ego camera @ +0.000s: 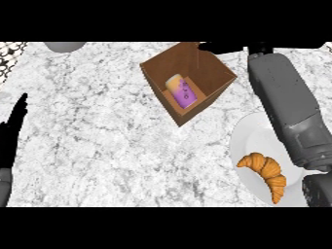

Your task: Pick the can from the plate and place it in the cardboard box

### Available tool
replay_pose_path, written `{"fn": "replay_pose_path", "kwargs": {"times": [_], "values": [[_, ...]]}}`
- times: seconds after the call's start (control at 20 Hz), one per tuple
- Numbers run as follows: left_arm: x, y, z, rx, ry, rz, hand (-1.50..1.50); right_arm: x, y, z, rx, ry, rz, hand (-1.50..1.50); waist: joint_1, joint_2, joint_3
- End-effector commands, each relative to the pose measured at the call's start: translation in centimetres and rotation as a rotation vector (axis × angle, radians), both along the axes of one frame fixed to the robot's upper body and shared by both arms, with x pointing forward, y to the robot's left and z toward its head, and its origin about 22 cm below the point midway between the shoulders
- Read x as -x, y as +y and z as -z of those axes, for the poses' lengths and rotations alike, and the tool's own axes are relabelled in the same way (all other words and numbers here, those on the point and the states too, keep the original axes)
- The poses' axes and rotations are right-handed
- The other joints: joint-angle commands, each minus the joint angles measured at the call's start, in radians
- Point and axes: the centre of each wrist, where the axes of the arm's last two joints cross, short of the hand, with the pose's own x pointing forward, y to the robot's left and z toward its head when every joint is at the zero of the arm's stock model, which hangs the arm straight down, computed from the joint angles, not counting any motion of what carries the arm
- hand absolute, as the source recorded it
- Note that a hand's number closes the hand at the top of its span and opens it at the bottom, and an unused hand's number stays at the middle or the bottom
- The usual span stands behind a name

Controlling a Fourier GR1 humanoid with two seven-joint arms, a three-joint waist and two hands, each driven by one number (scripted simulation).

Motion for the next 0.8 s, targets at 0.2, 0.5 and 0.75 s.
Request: {"fn": "replay_pose_path", "kwargs": {"times": [0.2,0.5,0.75], "values": [[0.9,0.7,0.7,-0.002,0.021,-0.019,0.0,1.7,-12.1,0.4,-0.029,0.027,0.079,-1.5,-0.022,-0.008,0.0],[1.3,1.3,0.8,0.008,0.011,-0.026,0.0,4.6,-19.1,0.9,0.016,0.028,0.077,-1.5,-0.026,-0.01,-0.001],[1.0,3.0,-0.3,0.016,0.007,-0.027,0.0,6.9,-23.7,0.9,0.078,0.082,0.031,-1.5,-0.021,-0.007,-0.001]]}}
